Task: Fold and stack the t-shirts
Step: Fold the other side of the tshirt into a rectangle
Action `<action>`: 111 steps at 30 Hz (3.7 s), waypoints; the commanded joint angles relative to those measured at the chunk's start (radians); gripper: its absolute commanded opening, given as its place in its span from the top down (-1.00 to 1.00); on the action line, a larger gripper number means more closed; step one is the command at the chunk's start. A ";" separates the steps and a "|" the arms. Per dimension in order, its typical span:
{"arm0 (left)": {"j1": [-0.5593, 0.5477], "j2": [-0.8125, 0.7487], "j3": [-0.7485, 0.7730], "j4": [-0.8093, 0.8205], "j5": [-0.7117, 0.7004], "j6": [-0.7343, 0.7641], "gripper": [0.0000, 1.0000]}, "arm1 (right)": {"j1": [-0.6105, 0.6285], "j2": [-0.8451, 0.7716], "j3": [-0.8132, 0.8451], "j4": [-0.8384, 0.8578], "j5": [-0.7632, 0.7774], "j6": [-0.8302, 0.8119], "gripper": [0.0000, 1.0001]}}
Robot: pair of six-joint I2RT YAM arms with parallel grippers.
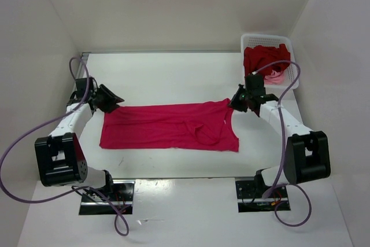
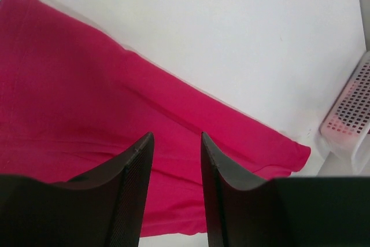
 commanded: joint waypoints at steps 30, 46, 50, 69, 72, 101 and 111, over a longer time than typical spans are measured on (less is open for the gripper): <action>0.001 0.109 -0.106 0.003 0.021 0.052 0.24 | 0.359 0.324 0.100 -0.066 -0.020 -0.071 1.00; 0.001 0.109 -0.077 0.003 0.042 0.042 0.24 | 0.576 0.306 0.179 -0.304 -0.418 -0.351 0.93; 0.001 0.100 -0.066 0.003 0.052 0.042 0.24 | 0.590 0.222 0.204 -0.303 -0.320 -0.307 0.78; -0.009 0.100 -0.066 0.003 0.052 0.032 0.24 | 0.455 0.310 0.196 -0.155 0.138 -0.148 0.13; -0.009 0.100 -0.075 0.003 0.052 0.032 0.24 | 0.455 0.323 0.196 -0.155 0.112 -0.148 0.13; -0.009 0.118 -0.084 0.030 0.070 0.023 0.24 | 0.455 0.225 0.117 -0.284 -0.072 -0.188 0.91; -0.009 0.127 -0.045 0.021 0.088 0.023 0.24 | 0.474 0.189 0.045 -0.336 -0.219 -0.211 0.61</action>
